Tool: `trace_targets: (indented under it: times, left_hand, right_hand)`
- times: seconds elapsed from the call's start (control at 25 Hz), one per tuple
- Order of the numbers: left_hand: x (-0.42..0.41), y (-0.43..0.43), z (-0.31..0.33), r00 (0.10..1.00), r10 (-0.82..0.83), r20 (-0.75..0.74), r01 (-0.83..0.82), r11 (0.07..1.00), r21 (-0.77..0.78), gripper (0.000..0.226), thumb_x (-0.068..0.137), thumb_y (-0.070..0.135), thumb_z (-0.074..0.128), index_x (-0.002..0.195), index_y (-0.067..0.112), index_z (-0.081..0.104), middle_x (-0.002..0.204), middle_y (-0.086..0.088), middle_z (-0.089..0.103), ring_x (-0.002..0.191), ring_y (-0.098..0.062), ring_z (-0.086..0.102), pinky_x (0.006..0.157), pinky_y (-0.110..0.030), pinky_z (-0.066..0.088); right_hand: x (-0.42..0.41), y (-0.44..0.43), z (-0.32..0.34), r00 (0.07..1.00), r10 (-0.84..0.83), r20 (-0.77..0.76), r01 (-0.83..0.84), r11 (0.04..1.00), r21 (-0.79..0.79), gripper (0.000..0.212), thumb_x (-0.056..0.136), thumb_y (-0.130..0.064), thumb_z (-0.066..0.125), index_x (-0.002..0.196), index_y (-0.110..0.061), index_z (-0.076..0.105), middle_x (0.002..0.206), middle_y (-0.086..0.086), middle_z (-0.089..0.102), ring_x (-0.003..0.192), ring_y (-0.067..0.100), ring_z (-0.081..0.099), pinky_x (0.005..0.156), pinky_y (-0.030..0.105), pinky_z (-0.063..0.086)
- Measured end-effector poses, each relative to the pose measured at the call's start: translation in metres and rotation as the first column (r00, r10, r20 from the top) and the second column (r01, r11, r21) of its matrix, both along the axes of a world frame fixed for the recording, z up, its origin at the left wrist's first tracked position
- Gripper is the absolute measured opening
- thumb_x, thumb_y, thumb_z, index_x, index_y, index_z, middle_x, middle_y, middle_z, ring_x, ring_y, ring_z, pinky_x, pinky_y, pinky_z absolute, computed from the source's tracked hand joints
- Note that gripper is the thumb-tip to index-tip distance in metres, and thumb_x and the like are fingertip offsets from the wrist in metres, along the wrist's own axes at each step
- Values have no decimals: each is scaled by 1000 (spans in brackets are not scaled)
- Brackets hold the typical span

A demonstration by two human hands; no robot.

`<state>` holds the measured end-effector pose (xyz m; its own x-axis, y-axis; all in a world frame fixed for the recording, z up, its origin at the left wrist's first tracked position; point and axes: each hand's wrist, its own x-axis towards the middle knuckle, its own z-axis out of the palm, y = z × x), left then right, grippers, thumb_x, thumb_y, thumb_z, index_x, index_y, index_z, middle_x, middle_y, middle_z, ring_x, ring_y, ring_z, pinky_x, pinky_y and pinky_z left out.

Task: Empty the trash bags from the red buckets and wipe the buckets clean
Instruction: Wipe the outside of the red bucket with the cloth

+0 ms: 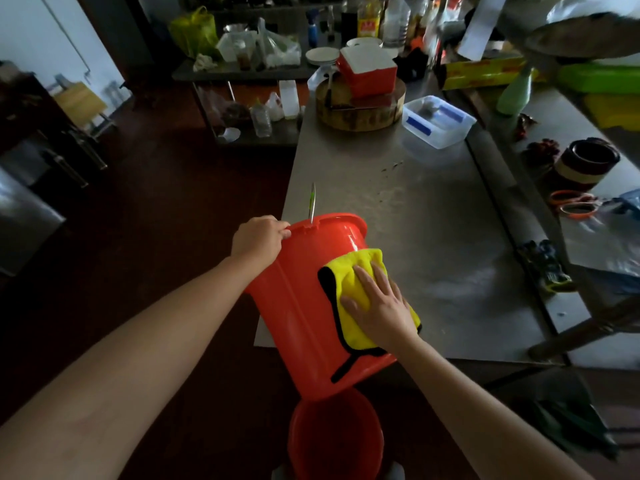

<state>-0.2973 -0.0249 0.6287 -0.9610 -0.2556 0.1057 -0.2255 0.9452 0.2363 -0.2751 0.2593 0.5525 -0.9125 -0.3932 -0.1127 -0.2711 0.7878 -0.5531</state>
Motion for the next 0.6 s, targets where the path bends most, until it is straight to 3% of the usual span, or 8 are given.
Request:
trace_targets:
  times: [0.24,0.44,0.6]
  left_hand:
    - [8,7,2,997,-60,-57,57,997,-52,28,99,30,60,121,17,71,110,-2,71,98,-25,68,84,-40,55]
    - [14,1,0,997,-50,-66,49,999,-14,28,98,31,61,123,20,70,110,2,71,98,-22,68,84,-38,54]
    - [23,-7,-5,997,-19,-73,22,999,39,30,100,30,58,126,21,68,114,6,69,102,-18,66,83,-33,51]
  right_hand:
    - [58,39,-30,997,-71,-2,70,990,-122,92,75,-93,29,150,-40,34,168,-9,13,151,22,22,117,44,32]
    - [34,7,-12,1000,-12,-1,12,1000,-2,82,83,-85,33,151,-41,23,169,-14,-5,154,29,12,118,54,28]
    - [-23,-44,13,998,63,6,-63,998,-3,78,88,-81,37,154,-49,10,168,-15,-10,154,37,6,117,62,23]
